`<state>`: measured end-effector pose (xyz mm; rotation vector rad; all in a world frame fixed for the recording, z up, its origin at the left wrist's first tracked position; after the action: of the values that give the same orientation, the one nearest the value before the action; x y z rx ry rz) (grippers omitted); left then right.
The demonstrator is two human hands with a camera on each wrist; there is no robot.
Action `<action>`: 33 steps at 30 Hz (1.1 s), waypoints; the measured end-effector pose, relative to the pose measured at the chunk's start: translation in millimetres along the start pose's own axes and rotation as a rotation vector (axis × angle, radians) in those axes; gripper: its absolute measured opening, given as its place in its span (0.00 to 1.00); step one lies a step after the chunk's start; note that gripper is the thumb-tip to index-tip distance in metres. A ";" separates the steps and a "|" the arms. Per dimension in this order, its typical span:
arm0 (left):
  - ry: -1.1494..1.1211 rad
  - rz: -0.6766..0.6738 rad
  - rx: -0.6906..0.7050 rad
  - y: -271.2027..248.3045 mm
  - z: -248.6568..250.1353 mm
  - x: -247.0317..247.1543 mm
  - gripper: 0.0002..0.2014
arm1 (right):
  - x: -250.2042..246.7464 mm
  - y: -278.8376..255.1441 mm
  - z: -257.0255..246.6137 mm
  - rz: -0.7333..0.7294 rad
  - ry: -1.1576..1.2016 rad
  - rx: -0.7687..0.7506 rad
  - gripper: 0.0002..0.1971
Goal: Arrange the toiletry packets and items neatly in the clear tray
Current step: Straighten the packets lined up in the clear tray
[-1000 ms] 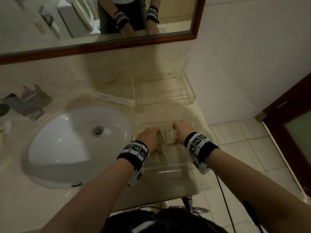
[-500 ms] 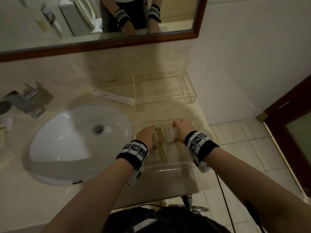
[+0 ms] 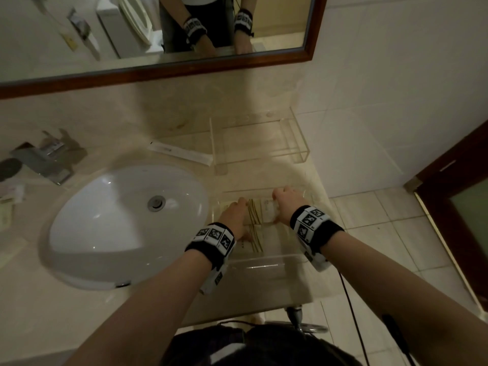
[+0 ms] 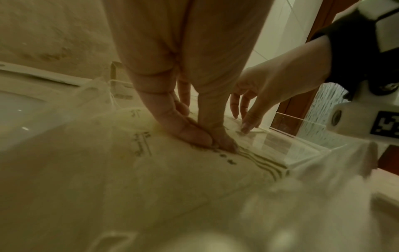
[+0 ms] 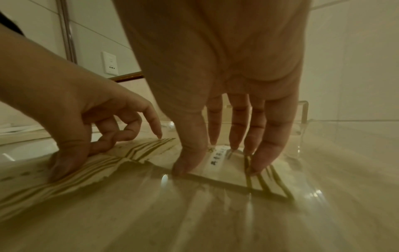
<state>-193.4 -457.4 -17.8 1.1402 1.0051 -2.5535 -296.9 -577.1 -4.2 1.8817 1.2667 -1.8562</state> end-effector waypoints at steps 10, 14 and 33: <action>-0.035 0.004 -0.061 -1.8 1.9 6.3 0.44 | -0.3 0.8 -1.3 0.010 -0.018 -0.002 0.25; -0.050 0.006 -0.083 -1.9 4.1 6.9 0.44 | 0.1 1.5 -1.1 0.012 -0.020 -0.015 0.26; 0.051 -0.038 -0.018 -0.8 -2.6 9.7 0.45 | -6.4 -4.7 -2.6 0.035 -0.066 -0.032 0.19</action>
<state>-198.9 -454.1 -25.5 1.1994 1.0687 -2.5510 -297.2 -575.2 4.0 1.7999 1.2271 -1.8535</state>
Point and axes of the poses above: each hand's wrist, its own y-axis towards the middle knuckle, its own x-axis out of the palm, z = x × y, the point moved 2 cm from there along y, towards the middle knuckle, and after that the axes turned 3 degrees about -y, right-handed, at the moved point
